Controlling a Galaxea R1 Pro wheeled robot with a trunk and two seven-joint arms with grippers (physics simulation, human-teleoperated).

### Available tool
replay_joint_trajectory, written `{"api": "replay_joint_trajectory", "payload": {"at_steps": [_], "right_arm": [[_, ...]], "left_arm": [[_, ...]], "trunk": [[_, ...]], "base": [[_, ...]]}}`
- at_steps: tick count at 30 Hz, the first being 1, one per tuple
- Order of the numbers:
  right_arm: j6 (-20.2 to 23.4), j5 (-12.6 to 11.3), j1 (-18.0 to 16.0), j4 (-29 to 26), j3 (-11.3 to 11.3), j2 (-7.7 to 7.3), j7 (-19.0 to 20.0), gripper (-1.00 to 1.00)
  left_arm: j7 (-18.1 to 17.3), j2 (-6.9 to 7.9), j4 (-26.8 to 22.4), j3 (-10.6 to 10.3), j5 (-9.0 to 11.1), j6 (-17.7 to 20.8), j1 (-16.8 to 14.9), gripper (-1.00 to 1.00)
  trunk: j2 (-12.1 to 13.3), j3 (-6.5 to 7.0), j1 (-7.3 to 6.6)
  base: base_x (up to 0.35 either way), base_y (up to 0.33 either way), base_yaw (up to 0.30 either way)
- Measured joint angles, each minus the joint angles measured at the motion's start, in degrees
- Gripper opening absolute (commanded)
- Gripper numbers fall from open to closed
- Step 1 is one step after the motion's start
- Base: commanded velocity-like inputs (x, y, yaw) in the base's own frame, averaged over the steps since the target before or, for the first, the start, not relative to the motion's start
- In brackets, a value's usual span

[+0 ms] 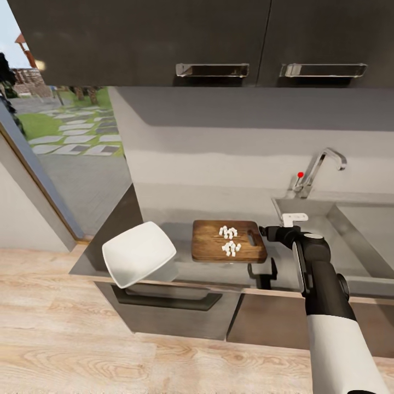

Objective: In the kitchen, take the Vidalia onion out of the sink, dice it on the chopping board with the paring knife, put the diced onion into the bowl on the countertop, then place both the paring knife and the chopping board into the sink.

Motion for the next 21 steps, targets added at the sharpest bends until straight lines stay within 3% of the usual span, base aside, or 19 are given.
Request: {"api": "replay_joint_trajectory", "payload": {"at_steps": [21], "right_arm": [[0.05,0.01,0.00,0.01,0.04,0.05,-0.07,1.00]], "left_arm": [[-0.27,-0.03,0.26,0.03,0.00,0.04,0.00,1.00]], "trunk": [[0.00,-1.48,-0.01]], "base": [[0.013,0.017,0.000]]}}
